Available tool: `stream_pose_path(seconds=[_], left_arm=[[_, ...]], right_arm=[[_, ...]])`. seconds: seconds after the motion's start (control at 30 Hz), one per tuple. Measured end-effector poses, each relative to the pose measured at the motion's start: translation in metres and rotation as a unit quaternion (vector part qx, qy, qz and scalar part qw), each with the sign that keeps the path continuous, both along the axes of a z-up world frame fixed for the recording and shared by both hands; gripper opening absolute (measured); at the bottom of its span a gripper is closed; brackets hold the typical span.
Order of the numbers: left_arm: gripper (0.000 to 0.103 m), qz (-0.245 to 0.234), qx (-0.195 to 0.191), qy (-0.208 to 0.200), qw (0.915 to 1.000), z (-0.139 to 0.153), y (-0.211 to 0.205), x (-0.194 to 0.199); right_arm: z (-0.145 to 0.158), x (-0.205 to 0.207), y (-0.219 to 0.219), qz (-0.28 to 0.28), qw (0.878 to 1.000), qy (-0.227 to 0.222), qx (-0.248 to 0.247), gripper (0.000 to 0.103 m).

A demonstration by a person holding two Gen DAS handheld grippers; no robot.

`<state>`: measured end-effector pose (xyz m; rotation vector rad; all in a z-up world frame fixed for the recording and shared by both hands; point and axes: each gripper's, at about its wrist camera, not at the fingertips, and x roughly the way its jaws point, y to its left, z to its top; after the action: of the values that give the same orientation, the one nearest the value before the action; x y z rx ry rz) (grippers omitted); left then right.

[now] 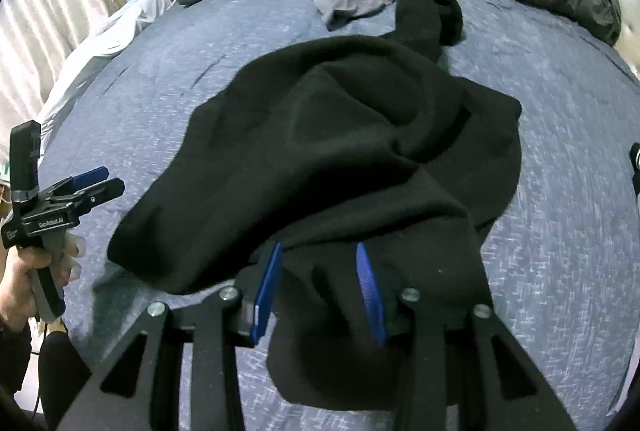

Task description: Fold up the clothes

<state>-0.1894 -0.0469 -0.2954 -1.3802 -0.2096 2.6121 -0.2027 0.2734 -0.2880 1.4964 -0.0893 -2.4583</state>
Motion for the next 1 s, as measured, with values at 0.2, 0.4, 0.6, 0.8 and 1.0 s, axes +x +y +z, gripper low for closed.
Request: stream_pose_path(seconds=[0.2, 0.4, 0.6, 0.8, 1.0], left_arm=[[0.103, -0.034, -0.007, -0.016, 0.9993, -0.014, 0.022, -0.011], [0.090, -0.036, 0.006, -0.042, 0.9985, -0.033, 0.028, -0.019], [0.080, -0.036, 0.019, -0.047, 0.9981, -0.045, 0.028, -0.018], [0.077, -0.044, 0.027, -0.057, 0.9970, -0.050, 0.030, -0.017], [0.077, -0.044, 0.026, -0.071, 0.9962, -0.059, 0.033, -0.019]], right_arm=[[-0.012, -0.001, 0.008, -0.012, 1.000, -0.006, -0.010, 0.039], [-0.012, 0.003, 0.010, -0.010, 1.000, -0.007, -0.011, 0.039], [-0.012, 0.006, 0.011, -0.009, 1.000, -0.007, -0.011, 0.039], [-0.012, 0.009, 0.011, -0.008, 1.000, -0.007, -0.011, 0.039], [-0.011, 0.012, 0.013, -0.010, 1.000, -0.006, -0.014, 0.039]])
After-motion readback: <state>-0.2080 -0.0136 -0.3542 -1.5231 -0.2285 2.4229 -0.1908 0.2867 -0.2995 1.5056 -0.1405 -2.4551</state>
